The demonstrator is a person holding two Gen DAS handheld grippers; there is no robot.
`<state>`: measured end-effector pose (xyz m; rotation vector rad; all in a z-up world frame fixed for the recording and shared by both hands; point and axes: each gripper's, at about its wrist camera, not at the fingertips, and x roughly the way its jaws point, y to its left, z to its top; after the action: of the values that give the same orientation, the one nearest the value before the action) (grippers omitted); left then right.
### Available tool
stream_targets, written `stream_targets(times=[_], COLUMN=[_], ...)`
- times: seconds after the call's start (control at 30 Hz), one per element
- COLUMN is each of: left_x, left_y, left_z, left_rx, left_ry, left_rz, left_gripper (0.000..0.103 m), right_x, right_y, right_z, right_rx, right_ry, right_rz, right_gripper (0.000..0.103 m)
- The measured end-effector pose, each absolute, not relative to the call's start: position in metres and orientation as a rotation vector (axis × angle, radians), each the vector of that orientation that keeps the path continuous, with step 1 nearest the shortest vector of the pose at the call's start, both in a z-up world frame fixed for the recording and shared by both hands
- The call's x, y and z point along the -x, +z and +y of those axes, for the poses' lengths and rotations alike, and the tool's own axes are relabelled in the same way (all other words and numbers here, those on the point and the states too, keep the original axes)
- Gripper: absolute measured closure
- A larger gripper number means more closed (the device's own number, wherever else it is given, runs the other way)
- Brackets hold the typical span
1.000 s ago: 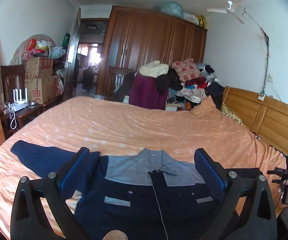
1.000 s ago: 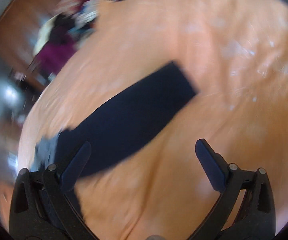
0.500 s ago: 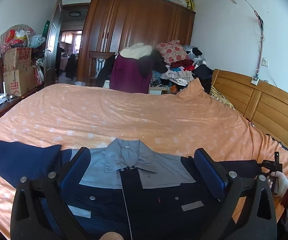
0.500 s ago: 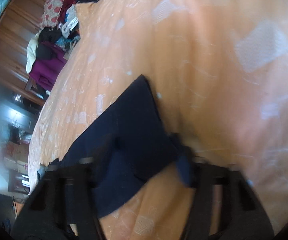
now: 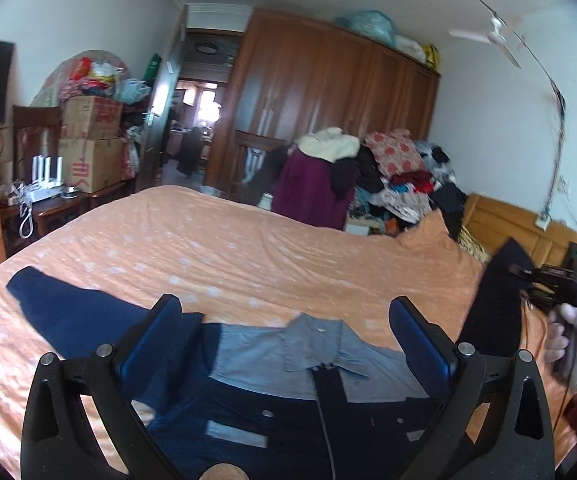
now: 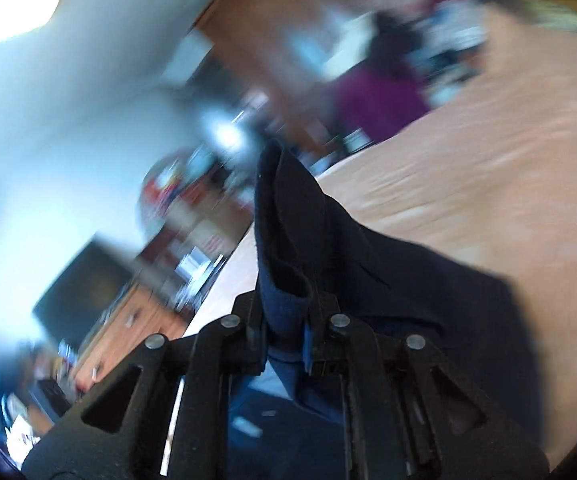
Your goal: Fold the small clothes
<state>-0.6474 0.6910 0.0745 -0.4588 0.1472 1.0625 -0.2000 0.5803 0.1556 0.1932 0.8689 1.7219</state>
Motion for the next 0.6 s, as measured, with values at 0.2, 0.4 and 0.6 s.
stream_targets(times=[0.2, 0.4, 0.6], left_x=[0.715, 0.766, 0.784], left_y=[0.083, 0.061, 0.018], left_z=[0.688, 0.694, 0.703], left_rx=[0.442, 0.462, 0.542], left_ry=[1.157, 1.23, 1.251], left_rz=[0.145, 0.169, 0.233], left_gripper=[0.0, 0.0, 0.0], right_x=[0.381, 0.359, 0.226], right_y=[0.052, 0.003, -0.008], right_z=[0.681, 0.624, 0.546], right_rx=[0.103, 0.166, 0.299], right_ry=[1.828, 1.749, 1.352], right_rz=[1.045, 1.094, 0.936], right_gripper=[0.068, 0.063, 0.041])
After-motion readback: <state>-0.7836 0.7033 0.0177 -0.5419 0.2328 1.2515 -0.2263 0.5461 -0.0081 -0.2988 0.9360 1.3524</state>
